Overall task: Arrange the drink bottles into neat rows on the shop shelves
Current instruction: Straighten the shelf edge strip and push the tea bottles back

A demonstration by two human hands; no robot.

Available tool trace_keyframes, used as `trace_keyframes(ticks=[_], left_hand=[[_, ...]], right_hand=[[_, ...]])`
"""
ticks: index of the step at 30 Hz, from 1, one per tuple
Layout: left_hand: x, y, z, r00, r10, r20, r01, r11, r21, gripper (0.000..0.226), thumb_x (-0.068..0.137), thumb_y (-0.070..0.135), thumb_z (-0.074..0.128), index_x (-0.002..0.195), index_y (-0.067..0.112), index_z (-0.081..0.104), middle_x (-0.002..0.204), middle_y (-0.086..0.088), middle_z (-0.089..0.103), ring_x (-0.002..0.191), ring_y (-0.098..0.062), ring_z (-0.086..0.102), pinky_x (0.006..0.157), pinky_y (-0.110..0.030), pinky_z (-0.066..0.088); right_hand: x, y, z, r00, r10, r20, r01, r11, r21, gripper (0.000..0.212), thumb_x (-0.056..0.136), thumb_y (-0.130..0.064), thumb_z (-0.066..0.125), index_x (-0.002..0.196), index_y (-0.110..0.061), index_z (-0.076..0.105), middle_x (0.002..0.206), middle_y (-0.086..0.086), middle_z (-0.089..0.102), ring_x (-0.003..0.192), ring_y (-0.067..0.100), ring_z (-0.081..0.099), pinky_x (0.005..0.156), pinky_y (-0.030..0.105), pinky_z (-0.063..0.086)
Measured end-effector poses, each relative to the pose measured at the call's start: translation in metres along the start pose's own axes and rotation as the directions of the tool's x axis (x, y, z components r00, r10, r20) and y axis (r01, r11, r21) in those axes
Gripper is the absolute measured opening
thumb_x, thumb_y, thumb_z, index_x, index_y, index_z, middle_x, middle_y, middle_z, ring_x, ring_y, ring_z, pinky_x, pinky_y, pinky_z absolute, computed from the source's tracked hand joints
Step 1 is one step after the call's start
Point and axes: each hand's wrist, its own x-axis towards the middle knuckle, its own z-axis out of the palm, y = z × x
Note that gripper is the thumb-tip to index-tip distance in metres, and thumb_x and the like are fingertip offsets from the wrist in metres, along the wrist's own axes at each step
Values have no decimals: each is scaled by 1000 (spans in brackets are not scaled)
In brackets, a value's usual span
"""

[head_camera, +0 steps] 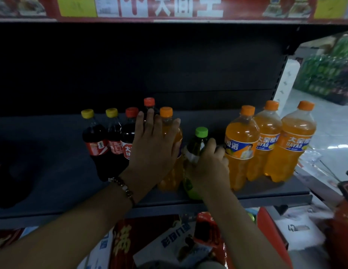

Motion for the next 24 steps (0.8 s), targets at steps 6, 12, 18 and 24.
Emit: trace_keyframes(ticks=[6, 12, 18, 24], left_hand=[[-2, 6, 3, 998, -56, 3, 56, 998, -37, 59, 96, 44, 37, 149, 18, 41, 148, -28, 41, 143, -48, 26, 119, -60, 10], [2, 7, -6, 993, -108, 56, 115, 985, -128, 53, 98, 36, 46, 147, 17, 45, 147, -29, 42, 142, -50, 27, 118, -60, 15], [2, 6, -42, 931, -125, 342, 247, 906, -343, 61, 98, 39, 49, 155, 24, 30, 162, -25, 13, 148, -49, 9, 120, -59, 8], [-6, -3, -207, 767, -66, 638, 483, 714, -507, 47, 89, 29, 48, 135, 27, 55, 128, -5, 66, 113, -29, 64, 94, -35, 50]], right_hand=[[-29, 28, -14, 989, -147, -21, 146, 932, 333, 83, 67, -32, 81, 137, -30, 37, 116, -13, 35, 94, 1, 46, 65, 7, 38], [-24, 27, -51, 949, -143, 282, -17, 868, 496, 58, 64, -28, 82, 112, -45, 55, 112, -12, 61, 103, 2, 60, 82, 29, 56], [-43, 3, -138, 833, -75, 549, -293, 782, 551, 78, 66, -18, 85, 132, -34, 46, 123, -18, 58, 115, 4, 59, 84, 28, 57], [-32, -68, -270, 736, -100, 670, -205, 910, 361, 79, 61, -54, 74, 132, -48, 39, 129, -27, 45, 119, -6, 48, 98, 18, 47]])
